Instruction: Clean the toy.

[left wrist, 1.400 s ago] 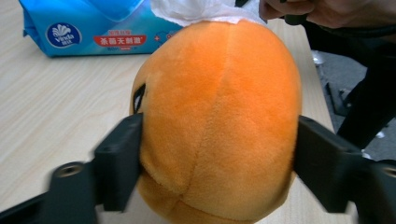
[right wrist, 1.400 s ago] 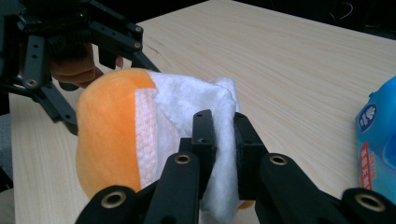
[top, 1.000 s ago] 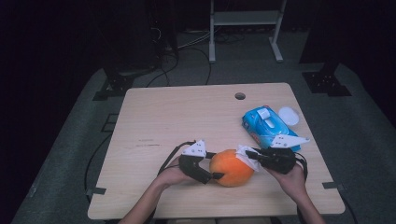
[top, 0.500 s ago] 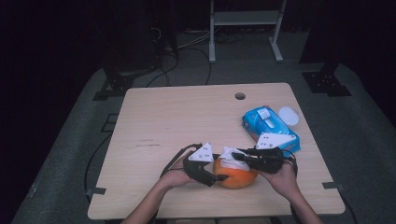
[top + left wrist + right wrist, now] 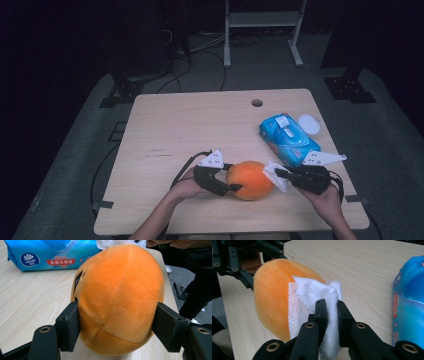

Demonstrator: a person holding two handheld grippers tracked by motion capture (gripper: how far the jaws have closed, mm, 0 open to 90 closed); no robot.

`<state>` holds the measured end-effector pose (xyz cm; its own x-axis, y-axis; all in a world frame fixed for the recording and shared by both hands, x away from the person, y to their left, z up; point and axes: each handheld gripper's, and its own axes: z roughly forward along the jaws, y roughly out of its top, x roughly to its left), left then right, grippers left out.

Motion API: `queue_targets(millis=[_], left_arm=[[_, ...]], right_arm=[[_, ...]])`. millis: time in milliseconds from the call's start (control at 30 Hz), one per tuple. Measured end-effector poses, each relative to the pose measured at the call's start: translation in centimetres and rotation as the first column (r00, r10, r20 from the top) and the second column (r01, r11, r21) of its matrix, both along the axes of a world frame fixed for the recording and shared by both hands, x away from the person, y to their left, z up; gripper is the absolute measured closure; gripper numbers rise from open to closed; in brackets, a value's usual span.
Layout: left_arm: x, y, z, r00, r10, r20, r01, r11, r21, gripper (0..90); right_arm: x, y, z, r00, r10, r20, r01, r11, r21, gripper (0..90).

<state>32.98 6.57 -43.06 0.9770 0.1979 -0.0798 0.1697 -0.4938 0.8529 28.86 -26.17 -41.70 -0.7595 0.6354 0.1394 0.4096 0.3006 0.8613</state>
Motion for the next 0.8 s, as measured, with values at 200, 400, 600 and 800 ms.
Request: queue_targets(millis=[200, 400, 600, 800], left_arm=[[0.1, -0.1, 0.1, 0.9997, 0.016, -0.017, -0.016, 0.9998, -0.009, 28.9], [-0.2, -0.8, 0.3, 0.9996, 0.027, -0.010, -0.028, 0.9995, -0.013, 28.1], [0.0, -0.9, -0.2, 0.9999, 0.012, -0.005, -0.012, 0.9983, -0.057, 15.0], [0.8, -1.2, -0.7, 0.9996, -0.013, 0.024, 0.015, 0.9957, -0.092, 9.0]], right_arm=[[0.0, 1.8, 1.0, 0.9984, 0.049, 0.026, -0.050, 0.9987, 0.015, 81.3], [0.2, 4.9, 2.9, 0.9895, 0.118, 0.084, -0.121, 0.9922, 0.031, 81.2], [0.5, 5.3, 2.3, 0.9900, 0.119, 0.076, -0.117, 0.9928, -0.026, 81.3], [0.5, 1.9, 1.5, 0.9978, 0.044, 0.049, -0.045, 0.9986, 0.026, 81.3]])
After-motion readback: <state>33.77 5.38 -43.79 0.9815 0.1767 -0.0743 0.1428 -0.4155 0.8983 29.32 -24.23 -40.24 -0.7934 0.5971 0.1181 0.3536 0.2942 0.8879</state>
